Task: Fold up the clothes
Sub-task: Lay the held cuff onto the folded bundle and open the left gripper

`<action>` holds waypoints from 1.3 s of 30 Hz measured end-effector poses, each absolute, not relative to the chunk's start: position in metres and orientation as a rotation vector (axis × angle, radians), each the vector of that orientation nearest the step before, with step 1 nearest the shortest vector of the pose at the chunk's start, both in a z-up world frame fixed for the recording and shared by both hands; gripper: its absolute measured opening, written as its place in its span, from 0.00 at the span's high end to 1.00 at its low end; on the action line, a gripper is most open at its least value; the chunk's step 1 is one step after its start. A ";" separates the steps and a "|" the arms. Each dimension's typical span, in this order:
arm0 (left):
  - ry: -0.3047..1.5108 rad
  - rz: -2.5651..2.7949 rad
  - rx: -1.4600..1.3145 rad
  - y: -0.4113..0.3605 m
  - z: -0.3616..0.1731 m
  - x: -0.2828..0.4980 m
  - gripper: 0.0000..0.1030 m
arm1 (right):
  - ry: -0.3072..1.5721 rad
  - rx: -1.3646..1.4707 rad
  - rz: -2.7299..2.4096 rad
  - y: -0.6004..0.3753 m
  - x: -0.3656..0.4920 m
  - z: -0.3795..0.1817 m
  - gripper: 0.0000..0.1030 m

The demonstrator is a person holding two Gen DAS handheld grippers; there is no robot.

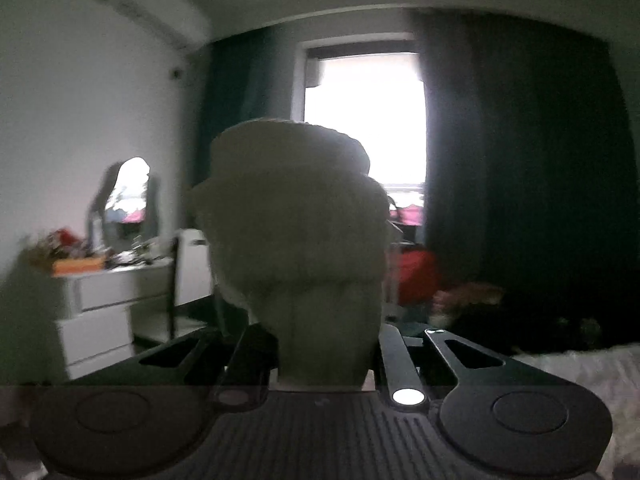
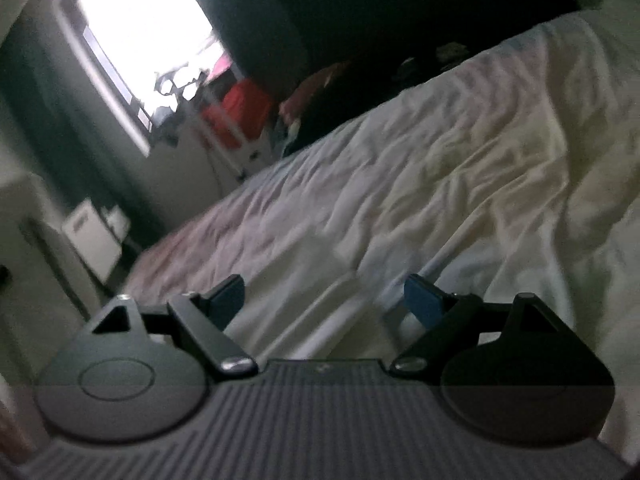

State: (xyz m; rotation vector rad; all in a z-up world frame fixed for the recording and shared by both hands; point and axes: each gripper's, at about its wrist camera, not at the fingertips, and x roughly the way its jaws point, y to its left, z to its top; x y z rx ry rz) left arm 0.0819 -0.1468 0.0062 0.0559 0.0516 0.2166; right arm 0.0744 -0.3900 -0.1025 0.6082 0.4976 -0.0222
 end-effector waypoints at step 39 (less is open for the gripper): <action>0.610 -0.328 0.113 -0.092 -0.083 0.019 0.17 | 0.419 0.708 -0.009 -0.417 0.089 -0.130 0.13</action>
